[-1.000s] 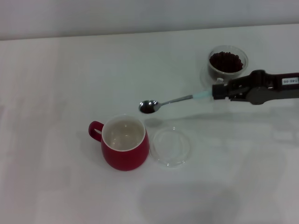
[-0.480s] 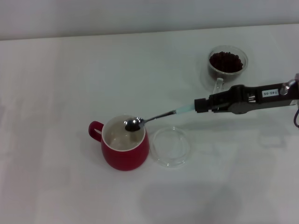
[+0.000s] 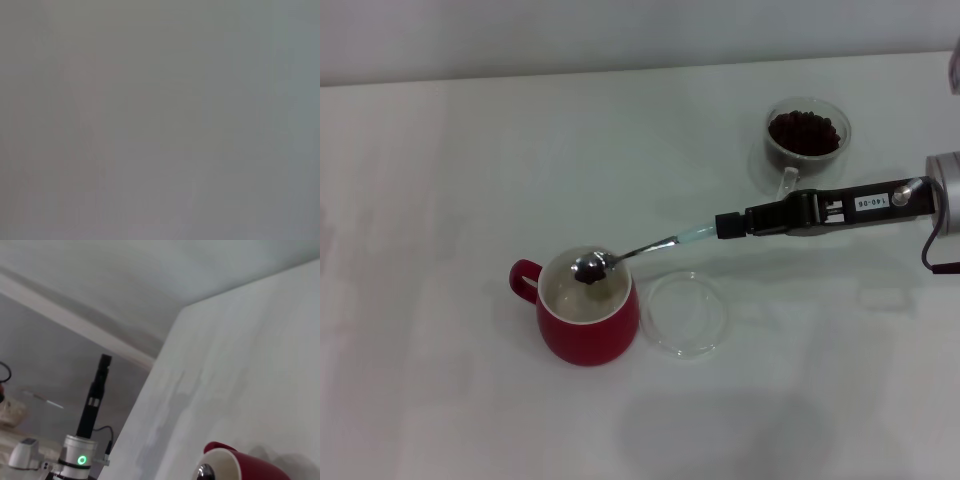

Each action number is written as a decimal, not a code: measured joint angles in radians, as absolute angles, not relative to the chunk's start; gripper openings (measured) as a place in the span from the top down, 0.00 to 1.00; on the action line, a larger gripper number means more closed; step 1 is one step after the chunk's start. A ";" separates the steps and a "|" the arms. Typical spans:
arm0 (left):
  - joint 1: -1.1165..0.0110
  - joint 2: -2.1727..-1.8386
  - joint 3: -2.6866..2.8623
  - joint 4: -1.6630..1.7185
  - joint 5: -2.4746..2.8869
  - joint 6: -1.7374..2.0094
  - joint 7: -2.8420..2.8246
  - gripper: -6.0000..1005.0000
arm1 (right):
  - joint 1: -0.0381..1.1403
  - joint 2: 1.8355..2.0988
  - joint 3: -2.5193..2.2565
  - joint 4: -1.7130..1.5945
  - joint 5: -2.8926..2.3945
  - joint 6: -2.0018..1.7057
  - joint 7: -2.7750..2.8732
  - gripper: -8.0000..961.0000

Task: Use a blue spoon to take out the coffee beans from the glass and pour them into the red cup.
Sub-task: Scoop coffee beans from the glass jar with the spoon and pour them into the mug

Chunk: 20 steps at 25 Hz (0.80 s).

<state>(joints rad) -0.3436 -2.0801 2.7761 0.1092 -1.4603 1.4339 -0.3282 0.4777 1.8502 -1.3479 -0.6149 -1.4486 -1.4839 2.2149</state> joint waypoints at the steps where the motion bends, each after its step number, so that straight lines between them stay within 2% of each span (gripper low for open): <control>1: -0.344 -2.080 2.776 0.109 -1.460 1.434 -0.328 0.11 | 0.477 1.852 -1.347 -0.622 -1.449 -1.486 2.206 0.84; 13: -0.349 -2.080 2.773 0.111 -1.460 1.434 -0.334 0.11 | 0.466 1.882 -1.337 -0.643 -1.449 -1.460 2.086 0.84; 20: -0.350 -2.080 2.773 0.110 -1.460 1.435 -0.335 0.11 | 0.461 1.883 -1.336 -0.644 -1.450 -1.442 2.024 0.83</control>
